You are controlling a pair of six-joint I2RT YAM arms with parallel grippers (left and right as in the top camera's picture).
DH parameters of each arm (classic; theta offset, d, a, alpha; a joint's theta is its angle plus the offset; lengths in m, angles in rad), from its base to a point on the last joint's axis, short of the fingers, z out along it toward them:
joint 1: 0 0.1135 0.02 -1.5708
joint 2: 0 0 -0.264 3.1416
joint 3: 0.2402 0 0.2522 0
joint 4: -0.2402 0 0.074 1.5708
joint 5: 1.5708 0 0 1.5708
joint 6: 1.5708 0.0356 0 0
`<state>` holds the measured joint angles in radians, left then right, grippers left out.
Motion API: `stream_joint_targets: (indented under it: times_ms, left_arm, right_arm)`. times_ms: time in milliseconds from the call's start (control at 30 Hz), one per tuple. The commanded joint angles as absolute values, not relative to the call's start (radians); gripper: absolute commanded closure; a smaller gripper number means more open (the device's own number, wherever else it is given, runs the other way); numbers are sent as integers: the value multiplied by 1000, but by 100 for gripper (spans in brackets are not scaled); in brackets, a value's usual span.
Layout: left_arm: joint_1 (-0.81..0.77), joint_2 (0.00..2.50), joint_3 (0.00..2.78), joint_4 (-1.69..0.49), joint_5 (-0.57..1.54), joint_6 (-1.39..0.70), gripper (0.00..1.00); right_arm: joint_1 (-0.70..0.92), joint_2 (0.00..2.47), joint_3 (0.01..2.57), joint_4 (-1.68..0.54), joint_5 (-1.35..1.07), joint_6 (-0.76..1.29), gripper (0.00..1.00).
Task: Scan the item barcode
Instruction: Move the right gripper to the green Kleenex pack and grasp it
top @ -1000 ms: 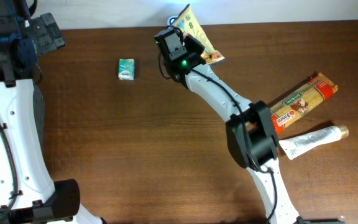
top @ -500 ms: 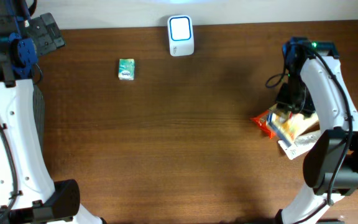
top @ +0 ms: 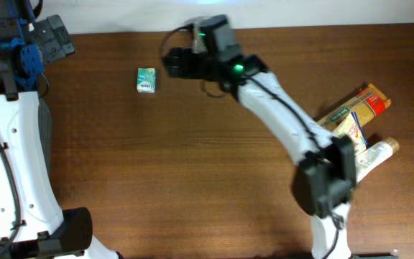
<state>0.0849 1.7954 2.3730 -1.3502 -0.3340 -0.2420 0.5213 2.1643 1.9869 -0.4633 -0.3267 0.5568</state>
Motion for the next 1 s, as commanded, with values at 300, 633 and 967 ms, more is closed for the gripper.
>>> stream_joint_targets:
  times_ms: [300, 633, 967]
  left_arm:
    - [88, 1798, 2373, -1349, -344, -230, 1]
    - [88, 1798, 2373, -1349, -345, -230, 1]
    - [88, 1798, 2373, -1349, -345, -230, 1]
  right_arm:
    - [635, 2696, 2436, -456, -92, 576, 30]
    - [643, 2808, 2433, -387, -60, 585, 78]
    - [632, 2518, 2437, -956, -63, 303, 96]
